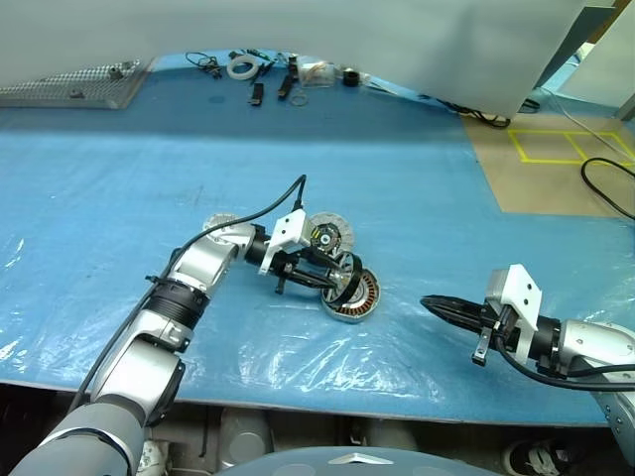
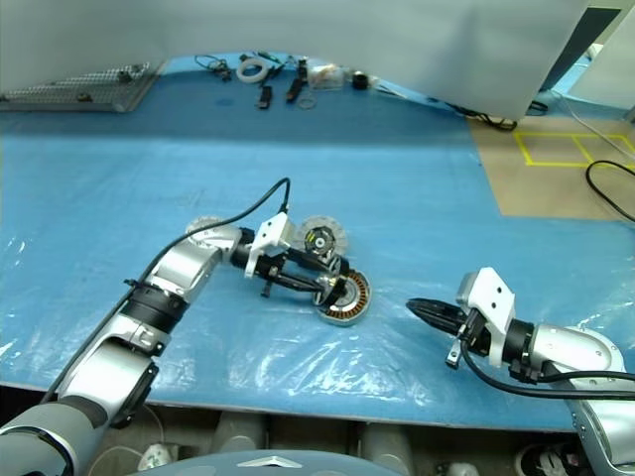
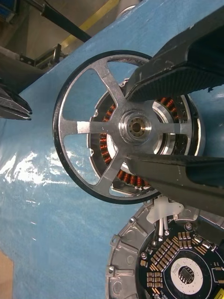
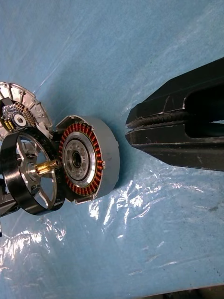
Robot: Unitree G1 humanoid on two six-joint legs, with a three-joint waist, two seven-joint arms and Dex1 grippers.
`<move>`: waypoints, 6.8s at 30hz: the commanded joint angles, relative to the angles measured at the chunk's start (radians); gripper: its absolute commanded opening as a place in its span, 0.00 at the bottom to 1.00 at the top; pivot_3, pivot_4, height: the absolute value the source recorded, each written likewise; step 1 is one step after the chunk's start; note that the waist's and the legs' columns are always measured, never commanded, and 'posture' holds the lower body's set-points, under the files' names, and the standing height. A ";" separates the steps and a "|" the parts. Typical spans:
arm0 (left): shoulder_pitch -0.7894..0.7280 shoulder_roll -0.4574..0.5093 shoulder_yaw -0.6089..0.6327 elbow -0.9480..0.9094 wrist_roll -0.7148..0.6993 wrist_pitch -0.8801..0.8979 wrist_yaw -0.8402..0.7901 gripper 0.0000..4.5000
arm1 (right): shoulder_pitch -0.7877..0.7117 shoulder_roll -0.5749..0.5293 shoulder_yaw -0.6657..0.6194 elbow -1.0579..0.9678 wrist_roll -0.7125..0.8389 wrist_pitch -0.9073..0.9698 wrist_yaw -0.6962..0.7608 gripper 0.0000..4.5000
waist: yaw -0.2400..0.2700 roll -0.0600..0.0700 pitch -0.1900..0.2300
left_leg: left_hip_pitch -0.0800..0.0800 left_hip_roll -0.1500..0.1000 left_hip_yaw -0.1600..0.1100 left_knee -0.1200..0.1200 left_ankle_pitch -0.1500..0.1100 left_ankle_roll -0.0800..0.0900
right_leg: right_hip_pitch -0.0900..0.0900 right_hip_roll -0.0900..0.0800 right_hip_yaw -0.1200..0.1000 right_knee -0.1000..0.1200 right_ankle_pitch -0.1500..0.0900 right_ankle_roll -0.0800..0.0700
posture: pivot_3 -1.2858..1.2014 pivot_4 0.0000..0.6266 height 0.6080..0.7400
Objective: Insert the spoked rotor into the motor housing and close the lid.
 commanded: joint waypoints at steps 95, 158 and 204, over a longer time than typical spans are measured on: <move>0.442 0.189 0.237 -0.560 -0.254 0.201 0.239 0.78 | -0.458 0.116 0.391 0.260 -0.094 -0.083 0.111 0.00 | -0.007 0.002 -0.001 | 0.001 0.001 0.000 -0.003 0.000 0.000 | -0.001 0.001 -0.001 -0.003 0.001 0.001 | 0.52 0.24 1.00; 0.459 0.191 0.195 -0.622 -0.243 0.237 0.372 0.78 | -0.626 0.295 0.522 0.558 -0.219 -0.049 0.131 0.00 | -0.048 0.000 -0.004 | 0.002 0.001 0.001 0.000 0.000 0.000 | -0.003 0.002 -0.001 0.006 -0.002 -0.004 | 0.52 0.24 1.00; 0.302 0.164 0.268 -0.232 -0.211 0.055 0.316 0.78 | -0.223 0.122 0.076 0.063 0.024 0.143 -0.052 0.00 | -0.025 0.001 -0.003 | 0.002 0.001 0.001 -0.002 0.000 0.000 | -0.003 0.002 -0.001 0.001 0.000 0.000 | 0.52 0.24 1.00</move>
